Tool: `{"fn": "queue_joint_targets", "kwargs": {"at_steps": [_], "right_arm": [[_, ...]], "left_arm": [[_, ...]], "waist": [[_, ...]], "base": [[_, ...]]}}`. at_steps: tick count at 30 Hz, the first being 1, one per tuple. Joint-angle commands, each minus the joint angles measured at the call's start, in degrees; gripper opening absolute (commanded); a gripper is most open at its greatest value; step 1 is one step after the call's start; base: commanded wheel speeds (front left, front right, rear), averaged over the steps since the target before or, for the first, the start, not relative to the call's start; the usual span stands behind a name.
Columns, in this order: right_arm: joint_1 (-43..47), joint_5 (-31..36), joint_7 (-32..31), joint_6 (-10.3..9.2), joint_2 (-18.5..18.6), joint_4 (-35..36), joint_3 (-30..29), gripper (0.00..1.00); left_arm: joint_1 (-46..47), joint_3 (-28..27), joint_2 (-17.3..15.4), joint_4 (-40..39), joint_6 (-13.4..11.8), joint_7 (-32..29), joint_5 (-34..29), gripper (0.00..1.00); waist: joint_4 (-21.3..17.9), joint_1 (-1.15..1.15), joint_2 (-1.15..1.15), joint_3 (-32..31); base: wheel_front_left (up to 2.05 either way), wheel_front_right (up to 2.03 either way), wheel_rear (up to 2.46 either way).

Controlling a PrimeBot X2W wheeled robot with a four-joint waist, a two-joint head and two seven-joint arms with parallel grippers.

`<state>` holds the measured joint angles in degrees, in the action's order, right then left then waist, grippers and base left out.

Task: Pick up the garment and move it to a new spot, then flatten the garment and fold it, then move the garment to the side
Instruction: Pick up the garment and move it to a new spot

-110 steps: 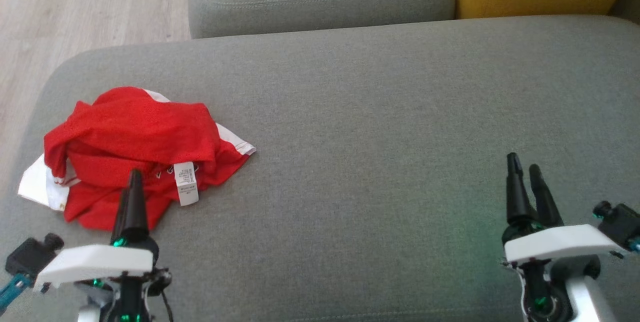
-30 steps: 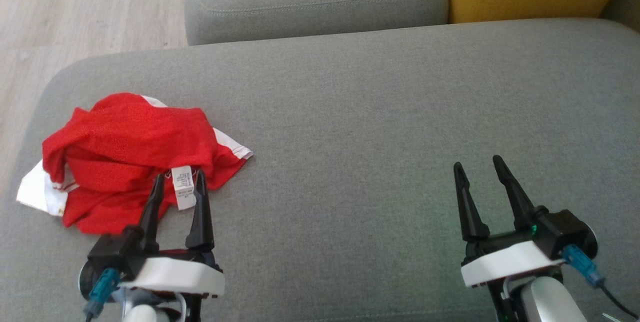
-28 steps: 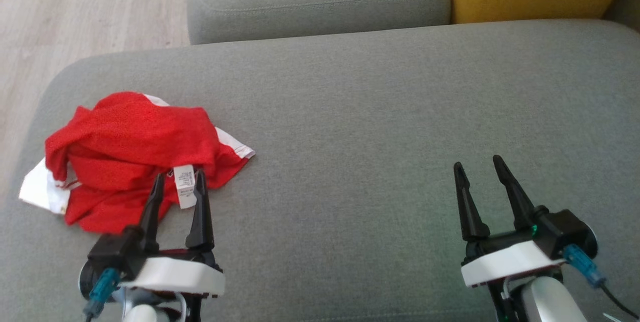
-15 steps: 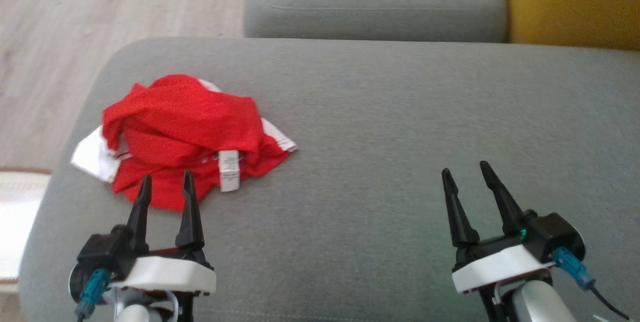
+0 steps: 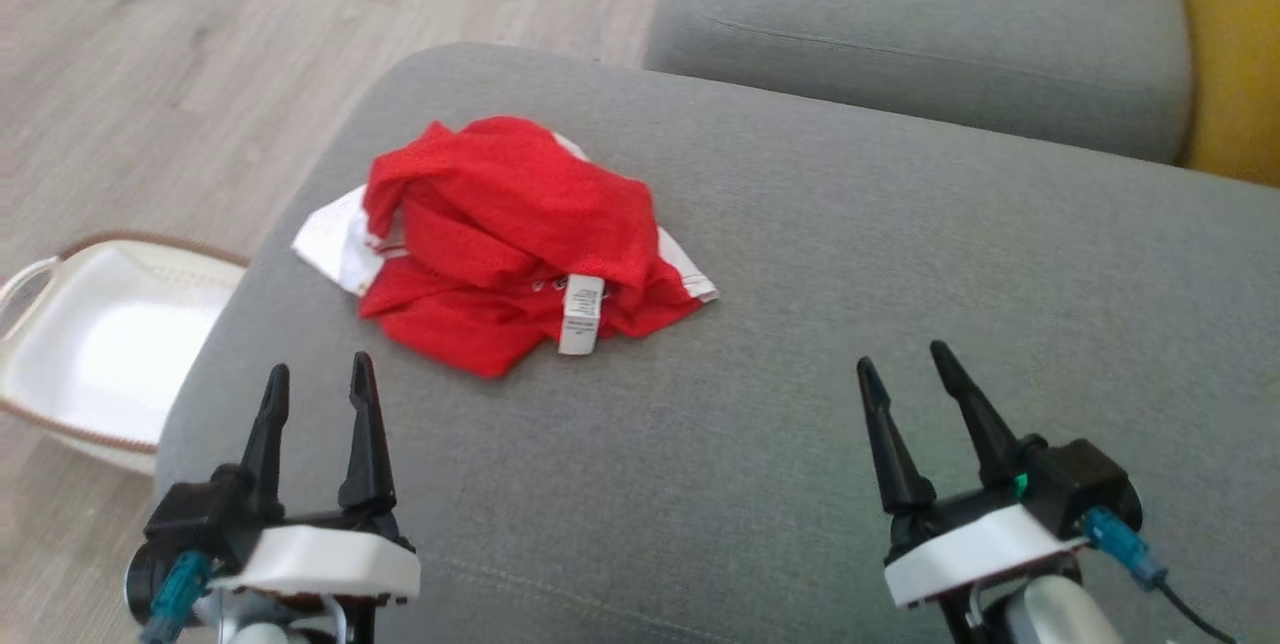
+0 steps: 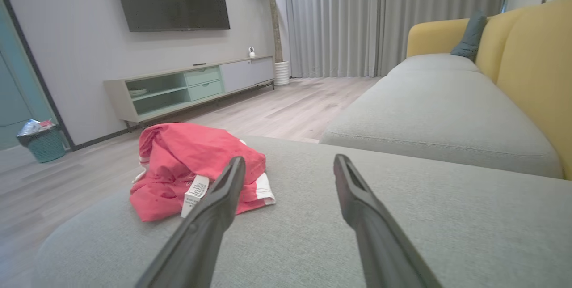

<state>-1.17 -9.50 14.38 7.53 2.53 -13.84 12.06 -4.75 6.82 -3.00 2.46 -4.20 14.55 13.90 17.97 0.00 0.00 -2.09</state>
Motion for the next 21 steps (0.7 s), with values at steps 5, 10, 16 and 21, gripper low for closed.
{"fn": "queue_joint_targets", "kwargs": {"at_steps": [5,10,16,21], "right_arm": [[-0.30,-0.88,0.62,-0.04,0.34,1.20,1.85,1.00],[-0.14,-1.21,0.62,-0.04,0.34,1.03,2.20,1.00],[-0.34,-1.10,0.62,-0.04,0.34,0.73,2.48,1.00],[-0.86,-0.61,0.62,-0.04,0.34,0.94,2.01,1.00]], "left_arm": [[1.49,-2.08,0.12,-1.49,0.26,0.45,-0.49,1.00],[1.24,-2.59,0.13,-1.16,0.17,0.45,1.06,1.00],[1.08,-3.51,0.13,-1.22,0.43,0.45,1.37,1.00],[2.77,-5.72,0.13,-1.41,1.68,0.45,0.95,1.00]], "waist": [[2.77,0.00,0.00,-0.42],[3.34,0.00,0.00,-0.62],[1.94,0.00,0.00,-0.41],[-0.01,0.00,0.00,1.15]], "base": [[0.00,0.00,0.00],[0.00,0.00,0.00],[0.00,0.00,0.00],[0.00,0.00,0.00]]}}
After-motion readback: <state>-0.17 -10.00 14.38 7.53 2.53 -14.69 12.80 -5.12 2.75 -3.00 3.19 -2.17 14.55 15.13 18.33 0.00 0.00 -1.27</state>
